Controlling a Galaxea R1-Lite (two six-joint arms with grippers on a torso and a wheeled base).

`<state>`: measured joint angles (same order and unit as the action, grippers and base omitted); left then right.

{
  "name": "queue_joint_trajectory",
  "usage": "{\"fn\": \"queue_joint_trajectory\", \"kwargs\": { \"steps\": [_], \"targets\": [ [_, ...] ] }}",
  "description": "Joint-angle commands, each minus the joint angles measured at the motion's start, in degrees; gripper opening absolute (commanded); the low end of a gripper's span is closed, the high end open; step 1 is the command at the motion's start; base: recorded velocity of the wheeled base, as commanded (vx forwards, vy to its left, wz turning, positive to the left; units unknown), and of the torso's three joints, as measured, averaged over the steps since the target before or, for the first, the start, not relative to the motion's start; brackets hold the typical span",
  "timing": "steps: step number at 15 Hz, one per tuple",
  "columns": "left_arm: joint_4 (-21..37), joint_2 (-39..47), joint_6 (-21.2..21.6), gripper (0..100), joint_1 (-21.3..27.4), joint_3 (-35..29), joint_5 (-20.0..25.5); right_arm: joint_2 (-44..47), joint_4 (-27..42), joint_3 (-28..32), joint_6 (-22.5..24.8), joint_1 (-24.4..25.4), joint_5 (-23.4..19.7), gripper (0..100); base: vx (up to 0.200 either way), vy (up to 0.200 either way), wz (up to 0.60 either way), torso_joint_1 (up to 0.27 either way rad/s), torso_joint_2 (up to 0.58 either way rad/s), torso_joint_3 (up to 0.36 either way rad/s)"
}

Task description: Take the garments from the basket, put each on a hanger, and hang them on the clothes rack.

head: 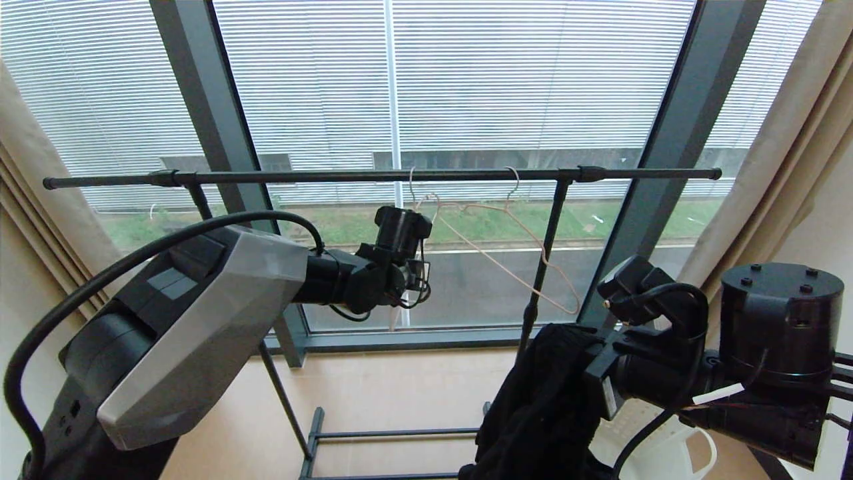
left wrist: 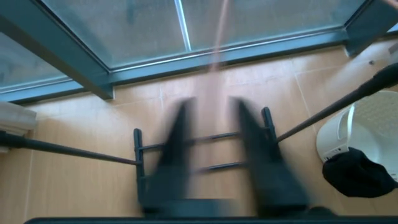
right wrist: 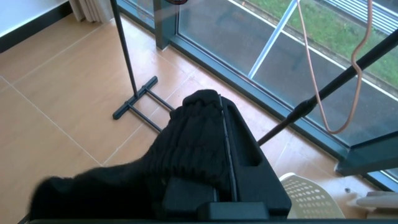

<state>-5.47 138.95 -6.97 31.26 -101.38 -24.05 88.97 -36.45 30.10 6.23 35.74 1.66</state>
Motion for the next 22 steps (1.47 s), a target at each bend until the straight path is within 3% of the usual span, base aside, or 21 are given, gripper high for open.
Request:
{"fn": "queue_joint_trajectory", "kwargs": {
  "steps": [1,12,18,22],
  "targets": [
    [-0.06,-0.17,-0.32,0,-0.06,0.48,-0.03,0.51,-0.02,0.05,0.01,0.03,0.01,0,0.000,0.000,0.00,0.000,0.00,0.000],
    [-0.15,-6.94,-1.46,0,-0.14,1.97,0.15,0.51,-0.55,0.14,0.01,0.12,0.01,0,0.000,0.000,0.00,0.000,0.00,0.000],
    [-0.42,-11.42,-1.55,0,0.74,8.48,0.23,0.33,-0.55,0.14,0.01,0.12,0.01,0,0.000,0.000,0.00,0.000,0.00,0.000],
    [-1.91,-18.01,-1.55,0,1.44,17.71,0.50,0.51,-0.55,0.14,0.01,0.12,0.01,0,0.000,0.000,0.00,0.000,0.00,0.000]
  ]
}}
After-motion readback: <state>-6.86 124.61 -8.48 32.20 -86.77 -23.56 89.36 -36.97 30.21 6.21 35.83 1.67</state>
